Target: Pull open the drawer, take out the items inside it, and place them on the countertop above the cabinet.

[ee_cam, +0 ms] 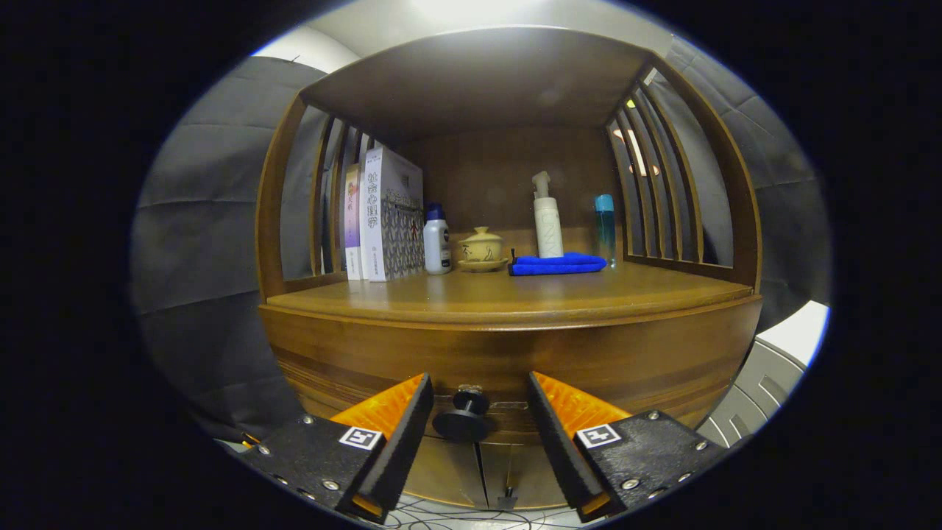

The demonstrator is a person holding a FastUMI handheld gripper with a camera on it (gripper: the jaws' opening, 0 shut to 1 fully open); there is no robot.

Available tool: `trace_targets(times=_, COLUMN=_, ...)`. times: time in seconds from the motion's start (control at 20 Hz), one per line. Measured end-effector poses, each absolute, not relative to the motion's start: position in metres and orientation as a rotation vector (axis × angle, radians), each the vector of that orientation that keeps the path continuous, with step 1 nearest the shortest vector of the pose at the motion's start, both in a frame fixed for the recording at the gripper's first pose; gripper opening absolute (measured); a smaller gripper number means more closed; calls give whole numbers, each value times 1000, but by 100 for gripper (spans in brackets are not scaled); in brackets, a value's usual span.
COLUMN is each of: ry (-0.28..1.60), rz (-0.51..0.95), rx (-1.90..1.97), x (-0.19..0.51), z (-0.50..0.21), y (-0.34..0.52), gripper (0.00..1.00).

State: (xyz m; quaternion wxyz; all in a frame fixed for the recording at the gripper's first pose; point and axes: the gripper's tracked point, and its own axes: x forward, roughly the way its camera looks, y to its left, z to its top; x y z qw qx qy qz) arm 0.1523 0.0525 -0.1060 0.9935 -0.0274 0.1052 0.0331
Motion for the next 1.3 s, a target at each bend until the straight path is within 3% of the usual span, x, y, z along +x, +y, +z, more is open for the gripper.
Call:
trace_targets(times=0.15, ry=230, rz=79, rx=-45, x=153, z=-115, y=61, gripper=66)
trace_targets(times=0.45, ry=250, rz=62, rx=-10, x=153, z=-120, y=65, gripper=48)
trace_targets(times=0.6, ry=251, rz=62, rx=13, x=155, z=-120, y=65, gripper=48)
trace_targets(times=0.85, ry=257, rz=35, rx=11, x=153, z=-121, y=65, gripper=28)
trace_targets(times=1.3, ry=260, rz=28, rx=-2, x=126, z=-120, y=67, gripper=27)
